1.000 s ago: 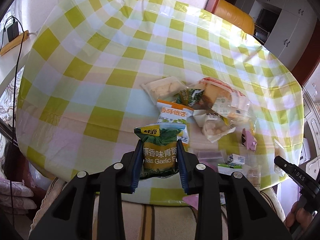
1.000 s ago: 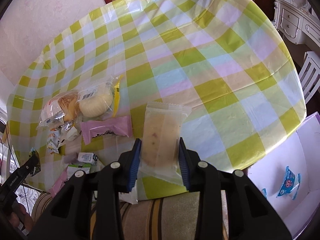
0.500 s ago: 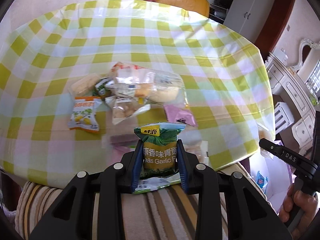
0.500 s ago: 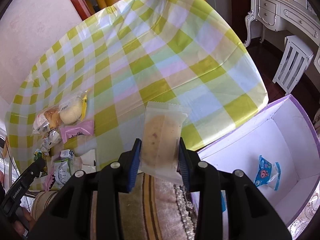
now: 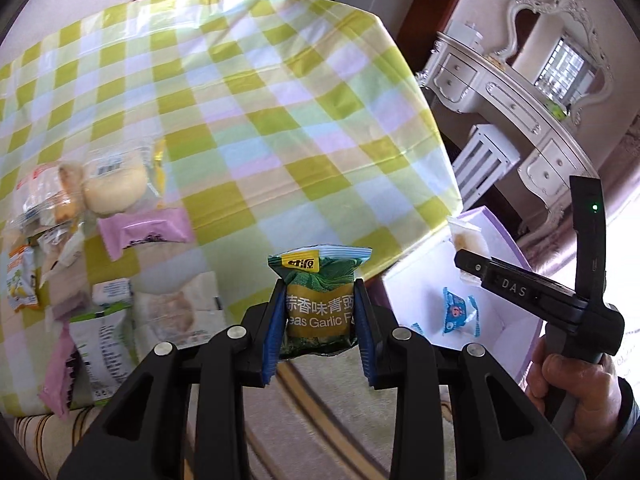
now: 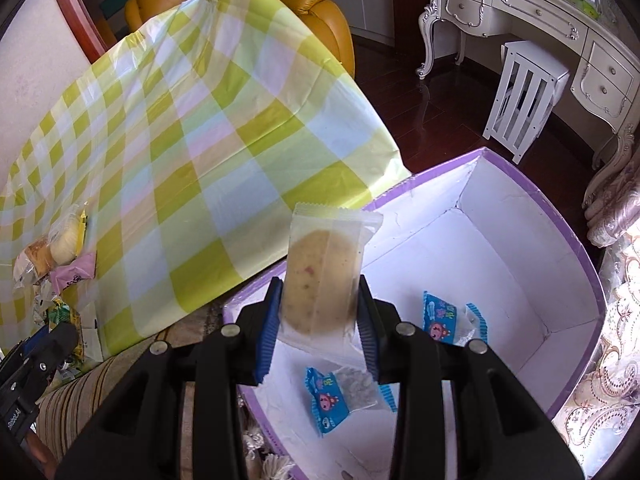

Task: Organize snacks
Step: 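Carry both snacks into the white box and open both tools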

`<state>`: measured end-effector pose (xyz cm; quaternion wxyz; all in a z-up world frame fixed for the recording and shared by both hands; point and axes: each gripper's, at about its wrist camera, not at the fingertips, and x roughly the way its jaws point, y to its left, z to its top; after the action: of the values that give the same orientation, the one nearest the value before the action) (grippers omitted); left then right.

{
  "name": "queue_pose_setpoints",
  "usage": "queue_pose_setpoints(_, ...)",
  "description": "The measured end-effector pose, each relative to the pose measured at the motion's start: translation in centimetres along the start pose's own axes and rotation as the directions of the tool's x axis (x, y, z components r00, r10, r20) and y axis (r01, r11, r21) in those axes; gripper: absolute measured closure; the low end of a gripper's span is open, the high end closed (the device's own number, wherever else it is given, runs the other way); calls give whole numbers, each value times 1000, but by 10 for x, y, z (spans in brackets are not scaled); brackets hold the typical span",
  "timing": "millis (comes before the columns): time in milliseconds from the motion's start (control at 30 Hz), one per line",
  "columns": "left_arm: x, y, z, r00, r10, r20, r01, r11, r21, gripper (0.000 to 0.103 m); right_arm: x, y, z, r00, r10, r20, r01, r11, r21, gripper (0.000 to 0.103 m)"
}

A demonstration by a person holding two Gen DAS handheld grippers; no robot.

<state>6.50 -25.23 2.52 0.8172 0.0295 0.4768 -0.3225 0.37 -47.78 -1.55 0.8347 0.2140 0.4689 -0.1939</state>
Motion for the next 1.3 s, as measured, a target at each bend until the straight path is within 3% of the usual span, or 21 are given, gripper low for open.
queue_pose_setpoints(433, 53, -83, 5, 979, -137, -151, 159, 976, 150, 72, 15, -71, -6, 993, -110, -29, 114, 983, 147, 67)
queue_pose_setpoints(833, 76, -111, 3, 958, -175, -228, 221, 956, 195, 72, 27, -93, -12, 988, -142, -57, 151, 968, 202, 64)
queue_pose_setpoints(900, 78, -113, 3, 951, -191, -241, 241, 951, 196, 70, 26, -94, -11, 988, -146, -56, 155, 966, 205, 54)
queue_pose_setpoints(933, 79, -113, 3, 949, -198, -247, 248, 950, 191, 67, 26, -94, -11, 987, -150, -53, 157, 966, 207, 44)
queue_pose_setpoints(1000, 79, -110, 4, 949, -202, -241, 248, 952, 179, 48, 24, -94, -11, 987, -152, -44, 158, 965, 211, 38)
queue_pose_setpoints(1067, 77, -107, 5, 950, -209, -233, 251, 954, 165, 43, 24, -94, -10, 988, -146, -41, 152, 965, 215, 30)
queue_pose_setpoints(1300, 70, -102, 5, 957, -204, -205, 235, 961, 143, 36, 19, -78, -8, 992, -118, -32, 122, 973, 193, 26)
